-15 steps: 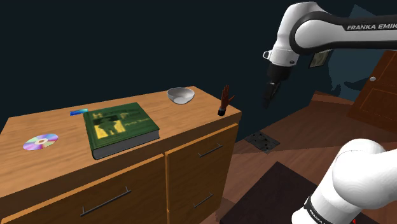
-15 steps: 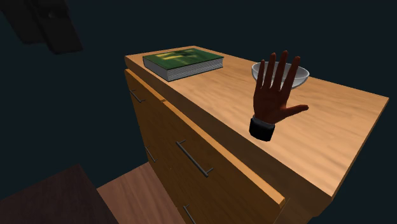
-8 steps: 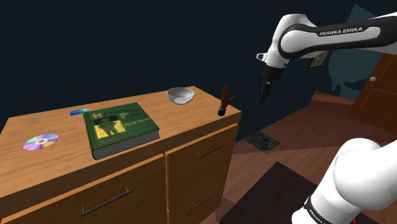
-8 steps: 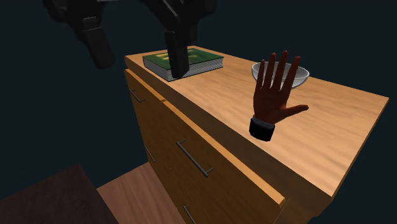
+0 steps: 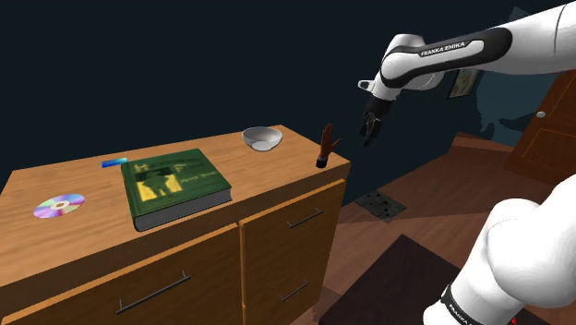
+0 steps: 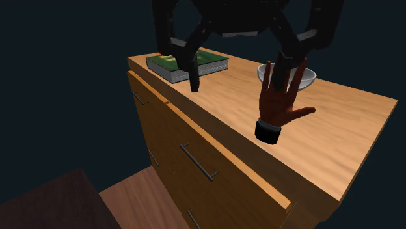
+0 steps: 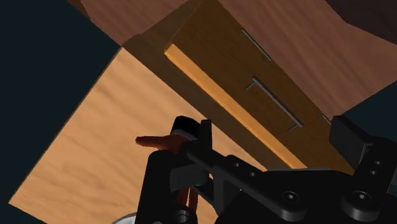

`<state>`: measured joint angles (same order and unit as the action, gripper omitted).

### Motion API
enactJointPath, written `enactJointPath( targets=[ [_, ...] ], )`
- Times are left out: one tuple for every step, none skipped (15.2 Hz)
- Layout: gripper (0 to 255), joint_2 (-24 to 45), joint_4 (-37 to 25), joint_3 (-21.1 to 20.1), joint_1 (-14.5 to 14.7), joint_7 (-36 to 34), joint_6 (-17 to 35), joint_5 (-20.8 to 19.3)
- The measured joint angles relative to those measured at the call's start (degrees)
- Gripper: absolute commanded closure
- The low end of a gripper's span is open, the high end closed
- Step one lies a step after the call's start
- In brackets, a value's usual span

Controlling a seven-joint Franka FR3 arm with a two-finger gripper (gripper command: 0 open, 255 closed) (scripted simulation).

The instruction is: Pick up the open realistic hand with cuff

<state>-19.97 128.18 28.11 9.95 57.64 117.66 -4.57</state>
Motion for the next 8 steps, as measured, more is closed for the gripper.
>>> enactJointPath(
  targets=[
    [0, 2.30, -1.78, 1.38, 0.88, 3.20, 0.67, 1.35],
    [0, 5.37, -4.23, 3.04, 1.80, 6.89, 1.34, 3.19],
    [0, 7.91, -5.92, 4.27, 2.58, 10.38, 2.08, 5.04],
    [0, 10.25, -7.59, 5.24, 3.23, 13.66, 2.55, 6.90],
    [0, 12.99, -9.91, 6.18, 3.81, 17.09, 2.61, 9.10],
    [0, 15.32, -11.86, 6.97, 4.08, 20.57, 2.59, 11.22],
    [0, 18.03, -14.18, 7.54, 4.27, 23.97, 2.46, 13.58],
    [0, 20.64, -16.73, 7.91, 4.21, 27.26, 1.88, 15.90]
  ],
)
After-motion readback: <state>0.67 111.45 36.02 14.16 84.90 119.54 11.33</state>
